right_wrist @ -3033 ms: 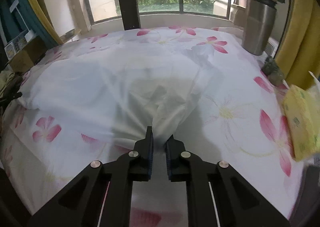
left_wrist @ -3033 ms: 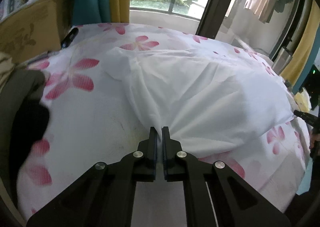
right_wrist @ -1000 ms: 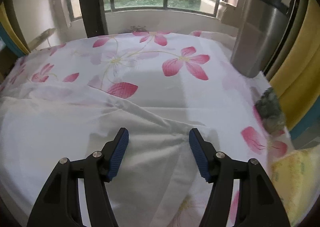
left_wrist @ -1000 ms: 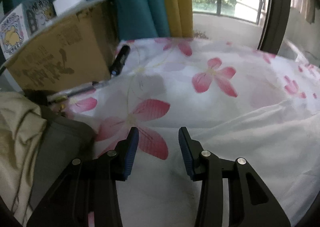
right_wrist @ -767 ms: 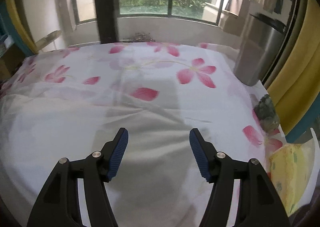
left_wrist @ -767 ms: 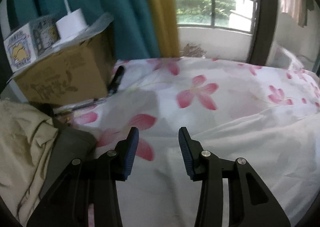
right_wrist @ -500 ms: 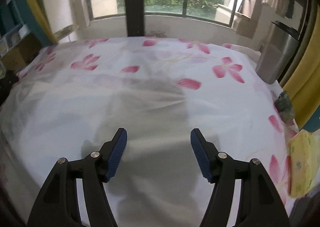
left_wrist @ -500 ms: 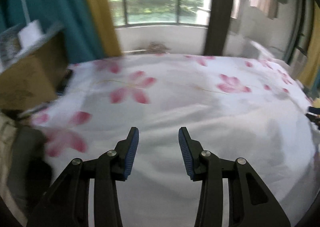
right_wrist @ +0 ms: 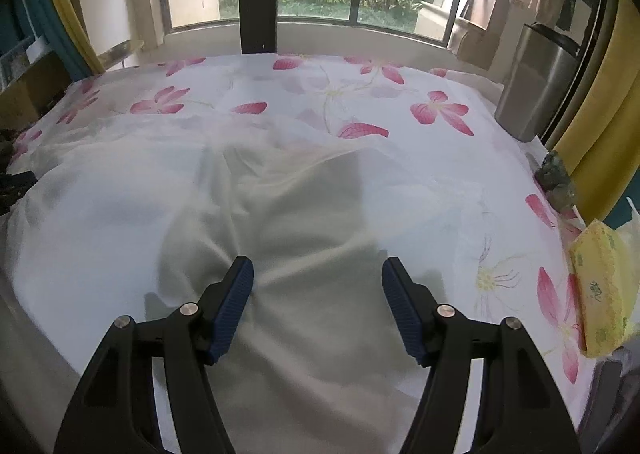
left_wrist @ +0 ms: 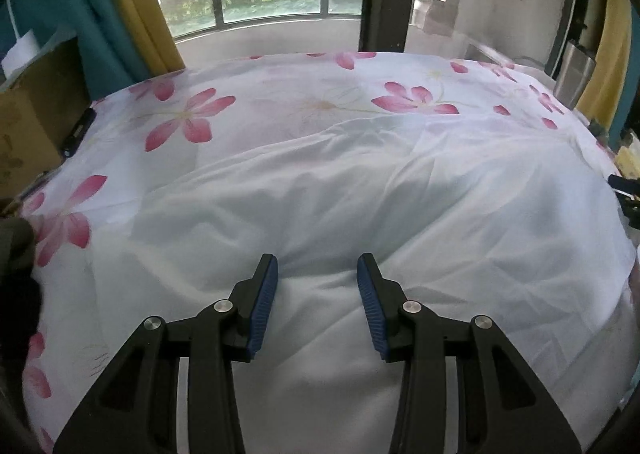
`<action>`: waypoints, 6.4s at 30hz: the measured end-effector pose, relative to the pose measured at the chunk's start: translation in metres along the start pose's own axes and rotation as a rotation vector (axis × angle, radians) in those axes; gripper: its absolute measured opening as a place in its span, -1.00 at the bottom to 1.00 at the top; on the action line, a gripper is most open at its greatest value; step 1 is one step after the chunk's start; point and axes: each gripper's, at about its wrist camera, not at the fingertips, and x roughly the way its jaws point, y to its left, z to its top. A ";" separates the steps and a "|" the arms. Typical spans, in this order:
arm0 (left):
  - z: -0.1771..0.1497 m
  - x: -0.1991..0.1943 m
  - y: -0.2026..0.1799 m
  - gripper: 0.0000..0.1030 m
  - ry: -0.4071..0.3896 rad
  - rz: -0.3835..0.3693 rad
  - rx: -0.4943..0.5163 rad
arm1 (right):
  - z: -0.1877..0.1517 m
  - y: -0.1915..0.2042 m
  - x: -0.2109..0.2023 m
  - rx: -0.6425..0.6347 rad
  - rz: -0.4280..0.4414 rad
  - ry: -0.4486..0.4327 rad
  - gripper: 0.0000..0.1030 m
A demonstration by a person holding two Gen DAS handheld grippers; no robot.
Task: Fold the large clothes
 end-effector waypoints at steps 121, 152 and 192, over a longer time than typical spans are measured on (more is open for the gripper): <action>-0.051 -0.097 0.165 -0.15 -0.193 -0.043 -0.303 | 0.010 0.394 -0.024 -0.711 0.704 0.086 0.46; -0.015 -0.058 0.147 0.02 -0.118 0.073 -0.216 | 0.037 0.203 -0.020 -0.252 0.349 -0.075 0.47; -0.063 -0.060 0.154 -0.59 -0.104 -0.072 -0.397 | 0.028 0.193 -0.020 -0.162 0.337 -0.127 0.68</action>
